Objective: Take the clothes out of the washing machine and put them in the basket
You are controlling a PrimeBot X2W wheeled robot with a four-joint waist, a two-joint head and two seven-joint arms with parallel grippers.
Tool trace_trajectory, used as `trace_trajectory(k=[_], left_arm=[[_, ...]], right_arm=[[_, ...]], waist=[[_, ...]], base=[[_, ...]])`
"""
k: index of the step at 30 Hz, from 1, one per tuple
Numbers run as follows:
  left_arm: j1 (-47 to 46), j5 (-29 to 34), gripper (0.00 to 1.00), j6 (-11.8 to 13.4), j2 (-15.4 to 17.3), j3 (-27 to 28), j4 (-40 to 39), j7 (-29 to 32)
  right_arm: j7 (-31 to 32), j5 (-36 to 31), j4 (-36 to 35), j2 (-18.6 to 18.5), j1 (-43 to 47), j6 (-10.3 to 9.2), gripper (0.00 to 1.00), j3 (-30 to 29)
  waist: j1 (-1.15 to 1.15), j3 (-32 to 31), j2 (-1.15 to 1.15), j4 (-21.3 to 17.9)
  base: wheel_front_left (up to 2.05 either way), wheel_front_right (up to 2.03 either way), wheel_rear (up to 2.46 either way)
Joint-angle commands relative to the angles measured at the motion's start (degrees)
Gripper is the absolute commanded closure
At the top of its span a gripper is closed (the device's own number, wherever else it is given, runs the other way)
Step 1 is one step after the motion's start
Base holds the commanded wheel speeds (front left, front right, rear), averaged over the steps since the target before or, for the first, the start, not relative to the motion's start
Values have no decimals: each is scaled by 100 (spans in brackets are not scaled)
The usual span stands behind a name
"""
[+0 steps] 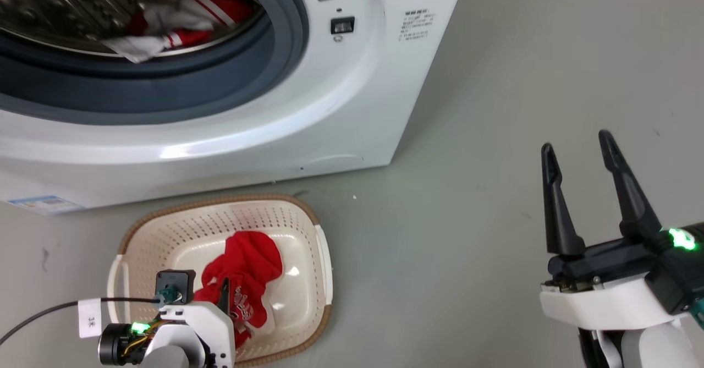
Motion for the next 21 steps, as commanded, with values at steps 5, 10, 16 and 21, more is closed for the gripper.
trace_trajectory(k=[5, 10, 16, 21], left_arm=[[498, 184, 0, 149, -22, 245, -671, -14], [934, 389, 0, 293, -68, 580, -1450, -14], [1454, 728, 0, 408, -198, 1025, -2517, -15], [1659, 1031, 0, 417, -288, 1311, -3267, -15]], right_arm=[[-12, -59, 66, -1, 295, -4, 0, 13], [-12, -89, 97, -1, 498, -4, 0, 25], [-12, -114, 122, 0, 684, -4, 0, -18], [-12, -114, 123, -1, 781, -4, 0, -29]], waist=[[1, -616, 0, 176], [1, -935, 0, 217], [1, -1209, 0, 273], [1, -1346, 0, 291]], base=[[0, 0, 0], [0, 0, 0], [0, 0, 0], [0, 0, 0]])
